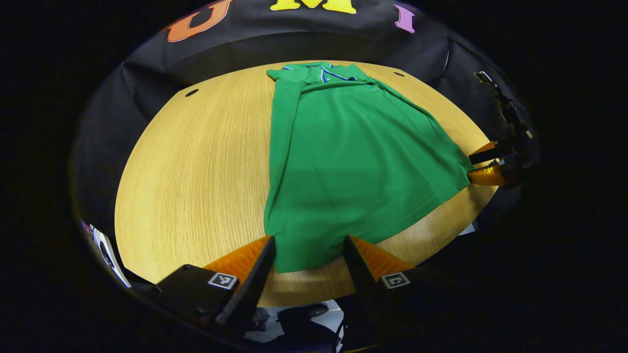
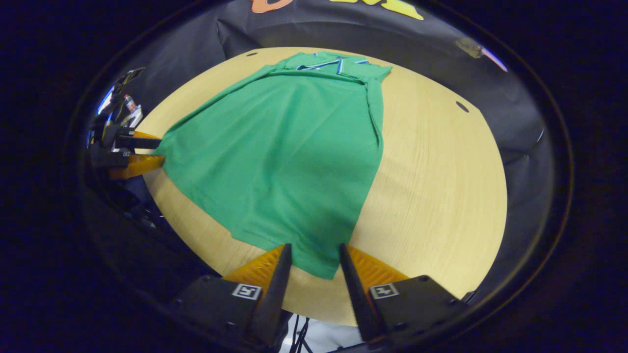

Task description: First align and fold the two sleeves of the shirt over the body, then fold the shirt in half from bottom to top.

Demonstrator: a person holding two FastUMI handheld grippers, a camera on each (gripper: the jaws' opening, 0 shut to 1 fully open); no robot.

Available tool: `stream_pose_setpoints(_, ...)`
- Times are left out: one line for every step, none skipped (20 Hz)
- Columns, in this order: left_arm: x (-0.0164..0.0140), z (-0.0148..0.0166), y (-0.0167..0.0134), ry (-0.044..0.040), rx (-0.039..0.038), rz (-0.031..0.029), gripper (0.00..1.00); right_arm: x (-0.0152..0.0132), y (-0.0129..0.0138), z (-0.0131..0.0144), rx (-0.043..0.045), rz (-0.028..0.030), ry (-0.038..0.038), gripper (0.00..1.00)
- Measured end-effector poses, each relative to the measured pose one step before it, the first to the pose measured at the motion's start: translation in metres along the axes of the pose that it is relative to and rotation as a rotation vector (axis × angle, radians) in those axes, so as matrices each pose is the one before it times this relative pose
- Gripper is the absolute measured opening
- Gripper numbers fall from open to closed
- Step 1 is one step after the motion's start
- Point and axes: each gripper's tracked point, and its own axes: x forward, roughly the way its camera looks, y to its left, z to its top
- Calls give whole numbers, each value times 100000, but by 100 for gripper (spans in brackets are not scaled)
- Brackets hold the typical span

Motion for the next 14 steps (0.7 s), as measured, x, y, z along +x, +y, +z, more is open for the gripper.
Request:
stream_pose_setpoints(6,332,-35,-631,-22,30,74,20,-316,434,1590,-554,-277,57)
stream_pose_setpoints(263,59,-41,-231,-1027,76,57,140,-206,184,2244,328,14,41)
stream_pose_setpoints(9,296,-5,82,-1970,-28,41,10,-5,9,3115,768,673,24)
stream_pose_setpoints(227,230,-92,447,-2120,130,27,-81,66,69,1616,936,-190,8)
stream_pose_setpoints(39,187,-118,447,-1555,-547,13,48,42,71,562,653,221,8)
stream_pose_setpoints(-17,158,-51,-9,-885,-875,10,-305,-93,291,711,-164,-1276,8)
stream_pose_setpoints(-38,-2,-50,440,-430,-667,7,388,-15,-70,950,-251,481,5)
stream_pose_setpoints(92,-14,-60,449,-302,-616,6,-23,53,16,349,89,-433,3)
stream_pose_setpoints(-107,-36,-224,766,-7,-578,5,-156,-26,47,39,177,-230,3)
stream_pose_setpoints(-73,50,-163,545,578,-561,4,45,-13,-28,344,79,81,3)
stream_pose_setpoints(-223,151,-323,-89,935,-830,4,-136,-46,85,786,453,-315,3)
stream_pose_setpoints(-329,-6,-358,-303,964,-1137,4,-141,122,187,996,1054,-524,1)
stream_pose_setpoints(-328,306,-257,-722,331,-1439,4,-277,66,257,938,1026,-577,1)
stream_pose_setpoints(-402,282,-255,-939,143,-1376,4,-338,-18,384,1184,1126,-909,1)
